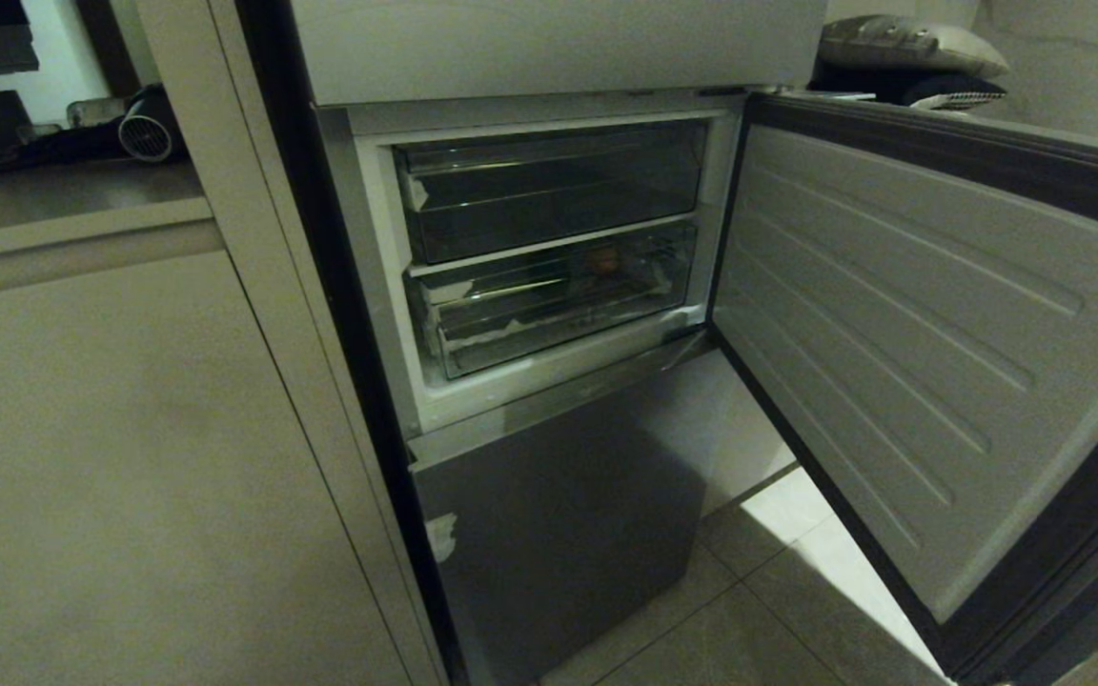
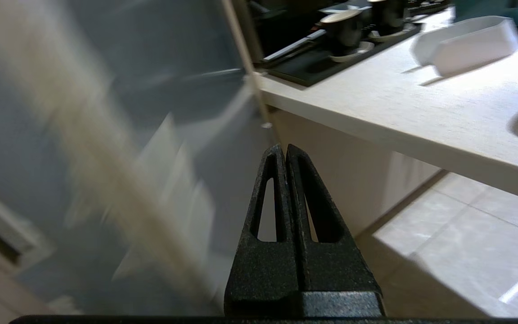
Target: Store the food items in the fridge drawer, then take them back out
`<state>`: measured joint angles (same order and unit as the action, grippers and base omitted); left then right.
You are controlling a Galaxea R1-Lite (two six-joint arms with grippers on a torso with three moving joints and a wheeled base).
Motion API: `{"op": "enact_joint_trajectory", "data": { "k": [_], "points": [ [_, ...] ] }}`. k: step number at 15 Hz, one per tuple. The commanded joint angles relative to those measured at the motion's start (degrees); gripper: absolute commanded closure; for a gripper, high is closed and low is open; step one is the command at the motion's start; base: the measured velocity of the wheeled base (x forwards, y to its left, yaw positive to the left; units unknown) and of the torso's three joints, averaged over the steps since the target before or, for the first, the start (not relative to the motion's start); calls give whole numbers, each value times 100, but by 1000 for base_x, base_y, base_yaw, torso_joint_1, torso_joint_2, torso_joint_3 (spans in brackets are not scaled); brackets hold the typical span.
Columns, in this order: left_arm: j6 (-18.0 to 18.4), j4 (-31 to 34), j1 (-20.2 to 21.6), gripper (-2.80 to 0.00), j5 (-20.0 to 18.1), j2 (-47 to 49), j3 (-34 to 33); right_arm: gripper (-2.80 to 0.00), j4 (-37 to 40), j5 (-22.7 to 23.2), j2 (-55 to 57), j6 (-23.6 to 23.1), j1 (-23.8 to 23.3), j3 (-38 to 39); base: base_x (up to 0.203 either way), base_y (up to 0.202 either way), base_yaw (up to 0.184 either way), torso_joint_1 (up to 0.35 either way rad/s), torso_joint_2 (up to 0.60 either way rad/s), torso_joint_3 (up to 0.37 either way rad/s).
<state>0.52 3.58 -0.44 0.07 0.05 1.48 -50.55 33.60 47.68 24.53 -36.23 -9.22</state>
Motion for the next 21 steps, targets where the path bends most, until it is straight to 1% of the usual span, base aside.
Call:
{"op": "enact_joint_trajectory", "data": {
  "k": [1, 2, 3, 4, 5, 7, 8, 9, 11, 14, 15, 18, 21],
  "points": [
    [0, 2, 0, 0, 1, 4, 2, 0, 293, -376, 39, -6, 849, -379, 0, 0, 0, 0, 0, 0],
    [0, 2, 0, 0, 1, 4, -4, 0, 376, -523, 152, -12, 1159, -523, 0, 0, 0, 0, 0, 0],
    [0, 2, 0, 0, 1, 4, 2, 0, 413, -721, 328, -19, 1583, -691, 0, 0, 0, 0, 0, 0],
    [0, 2, 0, 0, 1, 4, 2, 0, 436, -1020, 562, -30, 2046, -879, 0, 0, 0, 0, 0, 0],
    [0, 2, 0, 0, 1, 8, 2, 0, 448, -1429, 840, -85, 2538, -1065, 0, 0, 0, 0, 0, 0],
    [0, 2, 0, 0, 1, 4, 2, 0, 435, -2271, 1405, -480, 3460, -1325, 0, 0, 0, 0, 0, 0],
    [0, 2, 0, 0, 1, 4, 2, 0, 384, -2591, 1673, -684, 3892, -1436, 0, 0, 0, 0, 0, 0],
    [0, 2, 0, 0, 1, 4, -6, 0, 282, -2760, 1929, -815, 4155, -1550, 0, 0, 0, 0, 0, 0],
    [0, 2, 0, 0, 1, 4, 1, 0, 62, -2887, 2366, -920, 4442, -1841, 0, 0, 0, 0, 0, 0],
    [0, 2, 0, 0, 1, 4, 0, 0, -32, -2908, 3261, -937, 4918, -2391, 0, 0, 0, 0, 0, 0],
    [0, 2, 0, 0, 1, 4, 2, 0, -91, -2912, 3580, -940, 4992, -2594, 0, 0, 0, 0, 0, 0],
    [0, 2, 0, 0, 1, 4, 0, 0, -411, -2937, 4678, -967, 5195, -3399, 0, 0, 0, 0, 0, 0],
    [0, 2, 0, 0, 1, 4, -7, 0, -523, -2960, 5617, -1001, 5595, -4399, 0, 0, 0, 0, 0, 0]
  ]
}}
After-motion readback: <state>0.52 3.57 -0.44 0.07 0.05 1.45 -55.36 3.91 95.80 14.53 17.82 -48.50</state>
